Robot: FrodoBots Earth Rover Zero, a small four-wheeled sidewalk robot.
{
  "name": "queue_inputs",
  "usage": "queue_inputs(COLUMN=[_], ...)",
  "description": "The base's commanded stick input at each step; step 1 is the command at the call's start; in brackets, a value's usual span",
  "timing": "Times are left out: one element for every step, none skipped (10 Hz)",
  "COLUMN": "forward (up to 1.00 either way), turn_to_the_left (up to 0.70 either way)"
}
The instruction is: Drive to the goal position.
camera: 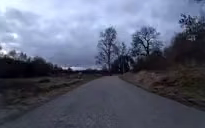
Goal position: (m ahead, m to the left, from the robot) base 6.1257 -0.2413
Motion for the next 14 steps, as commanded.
queue_inputs(forward=[0.50,0.50,0.50,0.50,0.50,0.50,0.50,0.50,0.50,0.50,0.50,0.50,0.50,0.50], turn_to_the_left=[0.00,0.00,0.00,0.00,0.00,0.00,0.00,0.00,0.00,0.00,0.00,0.00,0.00,0.00])
